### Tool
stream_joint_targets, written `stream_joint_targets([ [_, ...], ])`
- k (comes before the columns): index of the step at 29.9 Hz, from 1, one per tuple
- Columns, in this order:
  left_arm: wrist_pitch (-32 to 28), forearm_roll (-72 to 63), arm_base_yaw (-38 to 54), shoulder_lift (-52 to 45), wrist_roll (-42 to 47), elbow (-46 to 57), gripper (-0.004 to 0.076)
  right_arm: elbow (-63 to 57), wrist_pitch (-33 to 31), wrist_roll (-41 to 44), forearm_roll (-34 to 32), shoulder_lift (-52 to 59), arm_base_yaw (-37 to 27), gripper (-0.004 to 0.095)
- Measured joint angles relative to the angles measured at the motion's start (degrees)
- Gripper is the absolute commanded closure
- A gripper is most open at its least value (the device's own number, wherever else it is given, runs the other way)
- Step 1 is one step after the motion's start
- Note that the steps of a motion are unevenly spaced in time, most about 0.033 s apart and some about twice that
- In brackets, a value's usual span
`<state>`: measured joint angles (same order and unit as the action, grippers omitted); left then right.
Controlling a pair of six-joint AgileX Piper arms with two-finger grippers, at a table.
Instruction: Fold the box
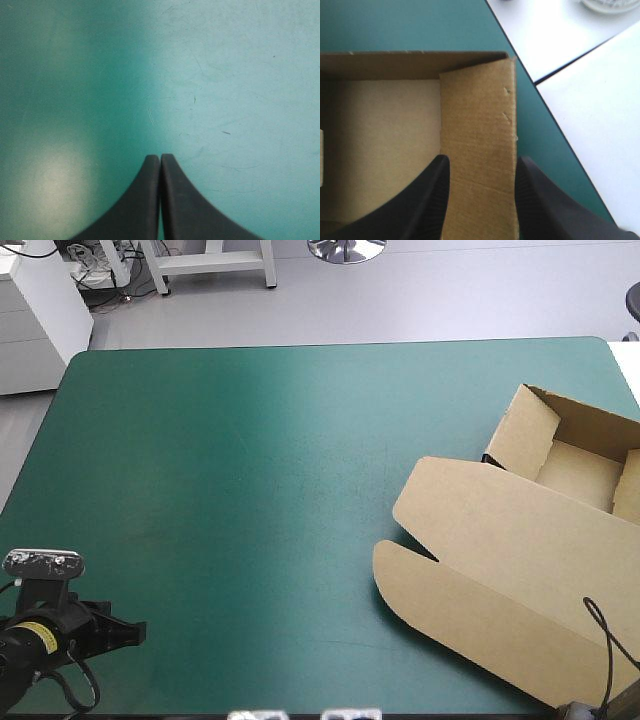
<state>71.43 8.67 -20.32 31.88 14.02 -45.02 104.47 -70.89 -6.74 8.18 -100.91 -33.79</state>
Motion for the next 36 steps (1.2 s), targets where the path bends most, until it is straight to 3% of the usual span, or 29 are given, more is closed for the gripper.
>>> stream_joint_targets([
  [4,-0.11,0.00,0.00,0.00,-0.27,0.00,0.0734,2.21,-0.06,-0.13,1.24,5.00,0.00,0.0593],
  [10,-1.79,0.49,0.00,0.00,-1.09,0.00,0.0734,2.53,-0.24,-0.50,10.84,12.47,0.00,0.0926],
  [13,-2.39,1.72,0.00,-0.25,-1.21,0.42,0.0734,0.56,-0.24,-3.05,15.49,17.16,1.86,0.0917],
  [17,-3.59,1.87,0.00,-2.53,-2.04,2.55,0.0734,-3.69,-0.24,-4.58,15.72,24.04,8.73,0.0917],
  [23,-4.29,1.47,0.00,-11.00,-2.60,6.84,0.0734,-11.81,-0.29,-4.80,7.71,34.90,27.47,0.0921],
  [27,-4.29,1.47,0.00,-17.13,-2.60,8.73,0.0734,-20.31,-0.31,-3.06,4.28,43.86,36.01,0.0921],
  [36,-4.23,-2.56,0.00,-23.65,-4.04,14.39,0.0734,-49.31,-0.31,-2.53,1.14,63.74,38.86,0.0921],
])
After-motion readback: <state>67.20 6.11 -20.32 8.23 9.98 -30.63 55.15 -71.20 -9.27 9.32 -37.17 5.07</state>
